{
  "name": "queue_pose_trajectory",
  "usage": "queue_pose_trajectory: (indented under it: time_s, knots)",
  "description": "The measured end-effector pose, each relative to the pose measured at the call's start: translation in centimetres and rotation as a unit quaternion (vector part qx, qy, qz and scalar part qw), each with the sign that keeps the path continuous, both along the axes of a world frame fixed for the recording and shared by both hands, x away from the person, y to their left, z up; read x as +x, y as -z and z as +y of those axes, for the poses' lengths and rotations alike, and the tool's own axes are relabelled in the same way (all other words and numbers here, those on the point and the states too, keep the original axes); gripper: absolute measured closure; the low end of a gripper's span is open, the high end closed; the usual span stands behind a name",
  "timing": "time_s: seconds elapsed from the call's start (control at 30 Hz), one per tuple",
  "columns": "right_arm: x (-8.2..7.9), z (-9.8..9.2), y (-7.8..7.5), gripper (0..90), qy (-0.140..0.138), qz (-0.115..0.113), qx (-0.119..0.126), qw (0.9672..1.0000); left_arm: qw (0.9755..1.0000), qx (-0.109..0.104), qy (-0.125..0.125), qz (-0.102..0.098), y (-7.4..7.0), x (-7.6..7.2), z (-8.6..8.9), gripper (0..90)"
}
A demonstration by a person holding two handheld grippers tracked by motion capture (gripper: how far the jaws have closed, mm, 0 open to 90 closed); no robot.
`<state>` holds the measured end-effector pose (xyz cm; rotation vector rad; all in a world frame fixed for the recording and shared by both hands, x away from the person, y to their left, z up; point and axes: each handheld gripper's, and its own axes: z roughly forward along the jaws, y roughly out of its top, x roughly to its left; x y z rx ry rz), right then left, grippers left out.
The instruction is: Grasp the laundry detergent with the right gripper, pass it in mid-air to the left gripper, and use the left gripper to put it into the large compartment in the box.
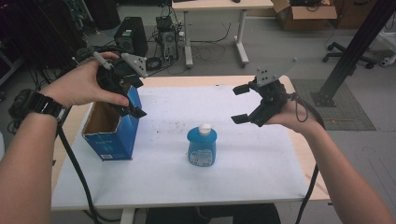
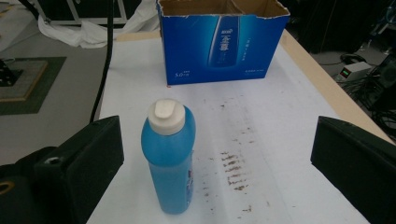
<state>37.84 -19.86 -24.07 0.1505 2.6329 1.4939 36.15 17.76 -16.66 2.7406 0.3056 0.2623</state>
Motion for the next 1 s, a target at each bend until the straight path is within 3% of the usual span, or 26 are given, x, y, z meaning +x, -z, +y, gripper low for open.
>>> queue_pose_trajectory:
  time_s: [0.5,1.0]
  knots:
    - [-1.1,0.8,5.1,2.0,0.003,0.020,0.017,0.9996,1.0000,0.001,-0.001,0.006,0.7,-0.2,0.0,3.3]
    - [-1.8,2.9,9.1,1.7,0.006,0.035,0.011,0.9993,1.0000,0.001,0.000,0.007,1.5,-0.4,0.1,3.3]
